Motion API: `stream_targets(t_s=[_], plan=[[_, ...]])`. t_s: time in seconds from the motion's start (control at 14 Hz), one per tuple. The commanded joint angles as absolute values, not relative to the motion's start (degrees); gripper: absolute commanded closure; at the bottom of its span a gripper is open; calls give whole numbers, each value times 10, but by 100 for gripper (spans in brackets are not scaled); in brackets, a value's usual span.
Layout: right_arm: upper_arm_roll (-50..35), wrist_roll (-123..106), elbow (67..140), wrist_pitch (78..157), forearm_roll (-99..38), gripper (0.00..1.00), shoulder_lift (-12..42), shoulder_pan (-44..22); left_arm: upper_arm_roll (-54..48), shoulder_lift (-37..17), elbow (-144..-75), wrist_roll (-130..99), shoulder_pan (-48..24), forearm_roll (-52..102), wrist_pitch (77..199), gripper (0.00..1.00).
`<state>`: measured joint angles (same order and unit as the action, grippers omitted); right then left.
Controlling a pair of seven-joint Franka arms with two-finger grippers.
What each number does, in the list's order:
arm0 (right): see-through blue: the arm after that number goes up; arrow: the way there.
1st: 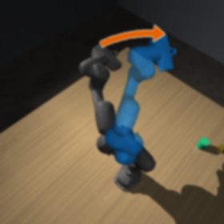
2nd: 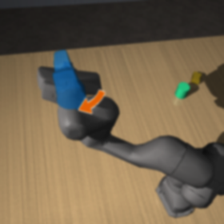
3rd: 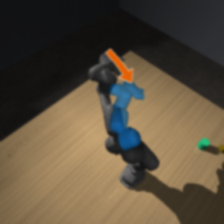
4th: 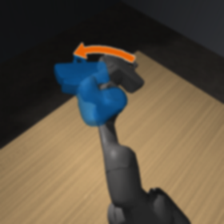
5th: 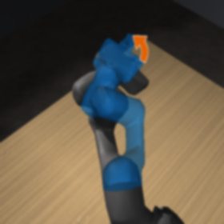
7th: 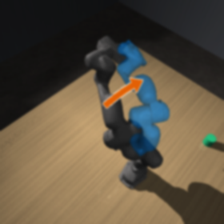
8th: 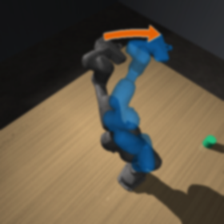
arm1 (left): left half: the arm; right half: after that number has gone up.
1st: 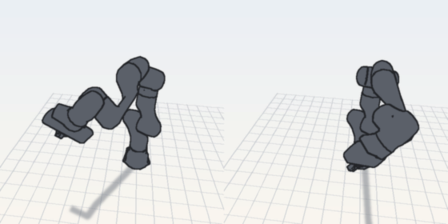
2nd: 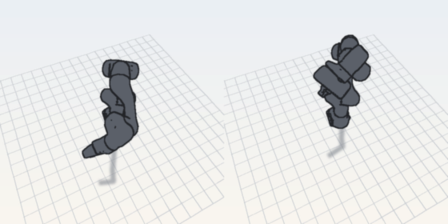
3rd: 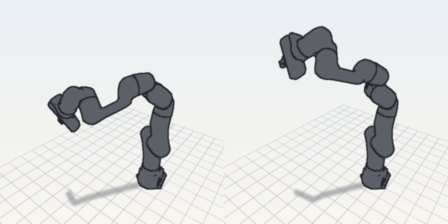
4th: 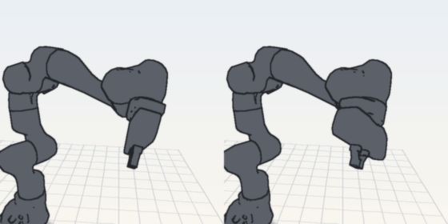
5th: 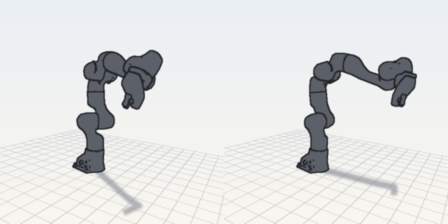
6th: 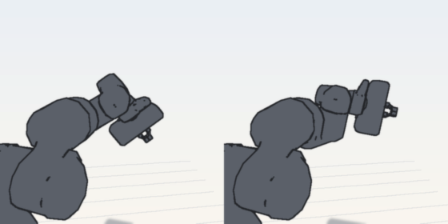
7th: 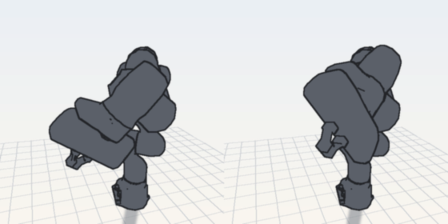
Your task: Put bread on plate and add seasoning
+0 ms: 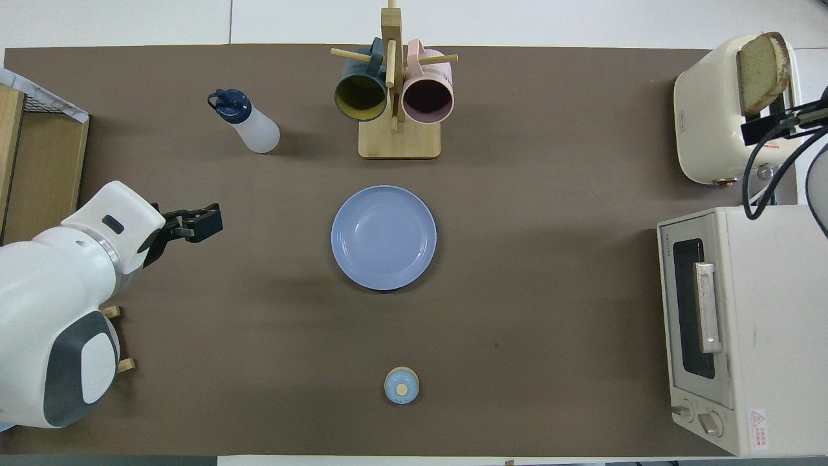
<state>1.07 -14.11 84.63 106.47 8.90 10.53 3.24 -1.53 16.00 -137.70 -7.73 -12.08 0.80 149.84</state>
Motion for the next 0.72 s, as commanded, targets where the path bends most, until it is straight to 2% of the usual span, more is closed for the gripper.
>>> stream_targets(t_s=[0.0, 0.29, 0.5, 0.65], plan=[[6, -181, 773, 1117, 94, 0, 190, 73, -11, 162, -1428, -76, -141, 7, 1583, 0], [5, -176, 772, 1196, 85, 0, 232, 85, -11, 102, -1485, -76, -146, 7, 1760, 0], [4, -173, 771, 1227, 72, 0, 255, 94, -12, 63, -1497, -87, -147, 9, 1843, 0], [4, -173, 771, 1239, 69, 5, 265, 101, -12, 34, -1496, -88, -149, 11, 1894, 0]])
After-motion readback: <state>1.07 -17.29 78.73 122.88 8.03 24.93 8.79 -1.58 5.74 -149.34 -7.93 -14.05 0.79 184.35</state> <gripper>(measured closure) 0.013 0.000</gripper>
